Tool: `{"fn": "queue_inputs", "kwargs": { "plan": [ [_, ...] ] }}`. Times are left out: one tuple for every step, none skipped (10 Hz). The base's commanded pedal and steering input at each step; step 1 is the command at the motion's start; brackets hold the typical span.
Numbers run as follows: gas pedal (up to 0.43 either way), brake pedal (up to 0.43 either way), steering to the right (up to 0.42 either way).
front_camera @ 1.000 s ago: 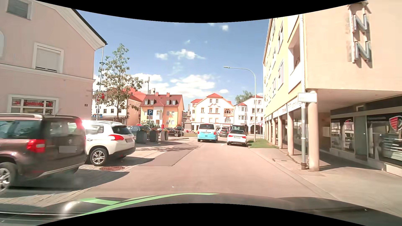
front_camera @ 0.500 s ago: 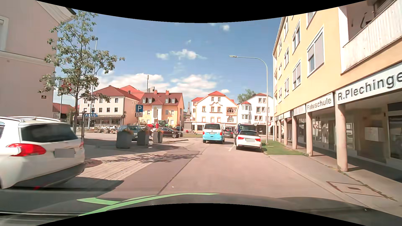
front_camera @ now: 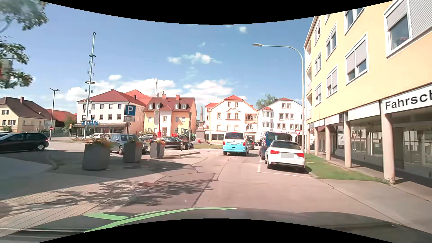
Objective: Follow the waypoints while adhering to traffic rules and regulations
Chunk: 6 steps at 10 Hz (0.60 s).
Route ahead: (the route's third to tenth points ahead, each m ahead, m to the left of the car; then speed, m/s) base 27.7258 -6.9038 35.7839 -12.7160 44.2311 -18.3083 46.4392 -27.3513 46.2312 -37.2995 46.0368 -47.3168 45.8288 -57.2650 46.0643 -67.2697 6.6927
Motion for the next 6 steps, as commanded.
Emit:
{"fn": "queue_inputs", "kwargs": {
  "plan": [
    [0.000,0.152,0.014],
    [0.000,0.177,0.021],
    [0.000,0.189,0.023],
    [0.000,0.195,0.024],
    [0.000,0.189,0.025],
    [0.000,0.189,0.028]
  ]
}}
